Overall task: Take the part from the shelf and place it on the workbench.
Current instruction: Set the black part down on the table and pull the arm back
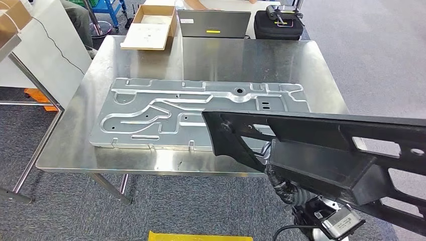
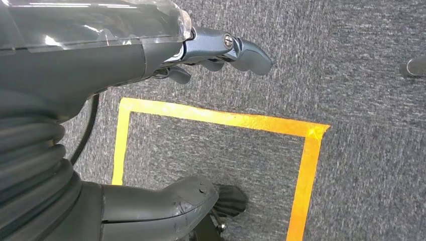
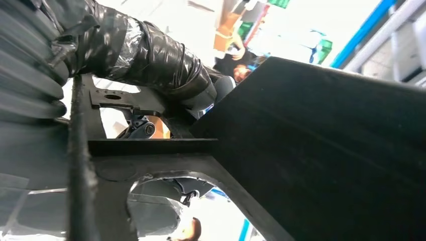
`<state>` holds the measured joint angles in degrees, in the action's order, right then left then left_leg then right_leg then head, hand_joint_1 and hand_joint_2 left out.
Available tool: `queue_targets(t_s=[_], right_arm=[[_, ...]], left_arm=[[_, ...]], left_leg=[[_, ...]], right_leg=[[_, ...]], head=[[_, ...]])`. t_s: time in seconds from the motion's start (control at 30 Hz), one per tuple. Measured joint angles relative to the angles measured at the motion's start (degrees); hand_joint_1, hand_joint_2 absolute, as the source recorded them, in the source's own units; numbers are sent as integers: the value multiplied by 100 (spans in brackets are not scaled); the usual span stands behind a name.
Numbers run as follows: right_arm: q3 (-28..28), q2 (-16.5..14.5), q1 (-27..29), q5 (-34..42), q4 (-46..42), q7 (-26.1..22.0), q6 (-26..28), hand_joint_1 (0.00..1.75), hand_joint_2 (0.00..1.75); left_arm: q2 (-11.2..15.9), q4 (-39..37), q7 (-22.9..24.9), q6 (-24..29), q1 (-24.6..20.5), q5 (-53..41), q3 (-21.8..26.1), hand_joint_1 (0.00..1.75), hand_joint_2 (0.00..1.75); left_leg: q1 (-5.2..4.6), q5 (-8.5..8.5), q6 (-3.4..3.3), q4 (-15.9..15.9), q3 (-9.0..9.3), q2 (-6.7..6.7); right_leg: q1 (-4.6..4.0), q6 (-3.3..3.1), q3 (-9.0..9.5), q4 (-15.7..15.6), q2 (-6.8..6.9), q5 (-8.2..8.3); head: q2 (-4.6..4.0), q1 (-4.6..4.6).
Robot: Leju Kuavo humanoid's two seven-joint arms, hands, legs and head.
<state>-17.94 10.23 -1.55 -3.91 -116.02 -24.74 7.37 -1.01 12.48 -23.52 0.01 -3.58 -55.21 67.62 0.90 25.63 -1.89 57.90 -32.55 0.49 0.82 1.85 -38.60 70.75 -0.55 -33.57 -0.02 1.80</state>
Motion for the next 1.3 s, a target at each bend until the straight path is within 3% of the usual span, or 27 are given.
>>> queue_targets(t_s=[0.03,0.07,0.1,0.13,0.2,0.27,0.37,0.43,0.5,0.53,0.57,0.6,0.67,0.73,0.83,0.9,0.93,1.0,1.03,1.07,1.1,1.13,1.2,1.23,1.3], right_arm=[[19,15,-9,-62,21,49,46,175,175],[55,37,-35,-134,53,114,118,175,175],[108,62,-82,-195,93,181,201,175,175],[197,91,-145,-248,148,251,297,175,175],[427,139,-290,-356,284,391,485,175,175],[706,173,-409,-580,468,573,664,175,175],[1080,242,-563,-1219,854,983,975,175,175],[1258,334,-791,-1874,1238,1446,1278,175,175],[1435,494,-1175,-2412,1831,1872,1503,175,175],[1549,587,-1370,-2526,2166,1960,1547,175,175],[1676,670,-1540,-2557,2484,1969,1565,175,175],[1799,734,-1675,-2555,2754,1949,1584,175,175],[1986,803,-1860,-2557,3114,1922,1638,175,175],[2106,850,-1995,-2563,3349,1936,1678,175,175],[2205,967,-2183,-2662,3639,2028,1688,175,175],[2216,1110,-2361,-3036,3853,2145,1701,175,175],[2201,1192,-2503,-3362,3992,2235,1695,175,175],[2088,1333,-2860,-4182,4361,2466,1597,175,175],[1991,1373,-3056,-4574,4563,2565,1510,175,175],[1855,1394,-3248,-4962,4789,2643,1412,175,175],[1691,1400,-3438,-5326,5020,2699,1335,175,175],[1509,1399,-3623,-5653,5246,2737,1285,175,175],[1134,1392,-3945,-6137,5661,2791,1249,175,175],[967,1384,-4090,-6293,5834,2789,1217,175,175],[629,1324,-4391,-6610,6186,2713,1015,175,175]], left_arm=[[0,0,-2,-8,1,-9,4,0,175],[0,0,-7,-19,1,-25,6,0,175],[0,0,-11,-32,-2,-40,7,0,175],[0,0,-19,-48,-6,-54,7,0,175],[0,0,-27,-73,-18,-68,7,0,175],[1,0,-30,-90,-27,-76,7,0,175],[6,-1,-19,-102,-37,-133,7,0,175],[14,-1,1,-109,-44,-212,7,0,175],[22,-1,41,-119,-62,-292,5,0,175],[26,-1,62,-123,-75,-322,3,0,175],[28,-2,81,-125,-85,-344,2,0,175],[29,-2,93,-127,-91,-360,0,0,175],[34,-1,110,-129,-100,-378,-2,0,175],[49,-1,117,-134,-124,-402,-5,0,175],[62,-2,124,-138,-154,-444,-20,0,175],[66,-1,132,-151,-180,-470,-44,0,175],[66,-1,141,-162,-200,-485,-60,0,175],[66,-1,172,-187,-245,-526,-93,0,175],[66,0,193,-198,-268,-548,-113,0,175],[66,0,213,-209,-293,-572,-134,0,175],[64,-1,230,-218,-324,-589,-158,0,175],[61,-2,245,-223,-359,-605,-183,0,175],[59,-1,262,-226,-427,-629,-226,0,175],[60,-1,267,-228,-451,-640,-245,0,175],[63,-1,274,-249,-472,-657,-276,0,175]], left_leg=[[-1,2,1,2,-4,5],[-1,4,4,4,-5,9],[0,8,10,7,0,11],[0,14,19,12,8,11],[-12,25,62,22,21,9],[-25,27,129,16,22,10],[-21,66,228,50,8,10],[-17,308,261,435,-164,0],[-17,672,270,1186,-529,-7],[-17,775,271,1509,-698,-10],[-17,771,267,1656,-785,-11],[-17,654,255,1578,-763,-13],[-27,238,195,866,-441,-24],[-50,6,130,236,-147,-39],[-76,-14,76,64,-82,-40],[-57,-59,15,-18,-48,-32],[-43,-82,-11,-59,-33,-25],[-35,-97,-32,-81,-29,-8],[-33,-96,-31,-80,-31,1],[-29,-93,-27,-78,-28,10],[-22,-88,-18,-73,-24,16],[-11,-78,-2,-60,-18,19],[-2,-43,58,-7,-27,10],[-6,-30,95,22,-46,-1],[-23,-25,168,45,-81,-16]], right_leg=[[11,19,-123,225,6,-50],[22,31,-153,261,14,8],[31,34,-67,70,25,169],[39,27,116,-297,41,386],[26,-23,473,-1024,74,662],[-9,-88,579,-1273,79,697],[0,-197,582,-1315,58,743],[23,-277,588,-1354,54,779],[3,-310,570,-1350,44,786],[-10,-314,562,-1345,42,786],[-21,-315,557,-1337,40,786],[-31,-312,558,-1326,40,782],[-45,-296,573,-1306,37,763],[-63,-256,562,-1278,33,743],[-56,-161,540,-1278,29,744],[-37,-95,501,-1172,34,661],[-28,-61,406,-971,36,541],[3,0,51,-275,40,208],[21,29,-139,71,41,94],[42,54,-263,268,44,78],[68,75,-278,242,50,184],[97,95,-175,-15,57,391],[129,128,184,-798,72,776],[125,107,309,-1065,72,863],[82,20,355,-1193,58,844]], head=[[0,0],[0,-1],[0,-1],[0,0],[0,0],[0,0],[0,1],[0,2],[0,2],[0,2],[0,2],[0,2],[0,2],[0,2],[0,2],[0,1],[1,0],[1,0],[1,-1],[0,-1],[0,0],[0,0],[0,-1],[0,0],[0,1]])
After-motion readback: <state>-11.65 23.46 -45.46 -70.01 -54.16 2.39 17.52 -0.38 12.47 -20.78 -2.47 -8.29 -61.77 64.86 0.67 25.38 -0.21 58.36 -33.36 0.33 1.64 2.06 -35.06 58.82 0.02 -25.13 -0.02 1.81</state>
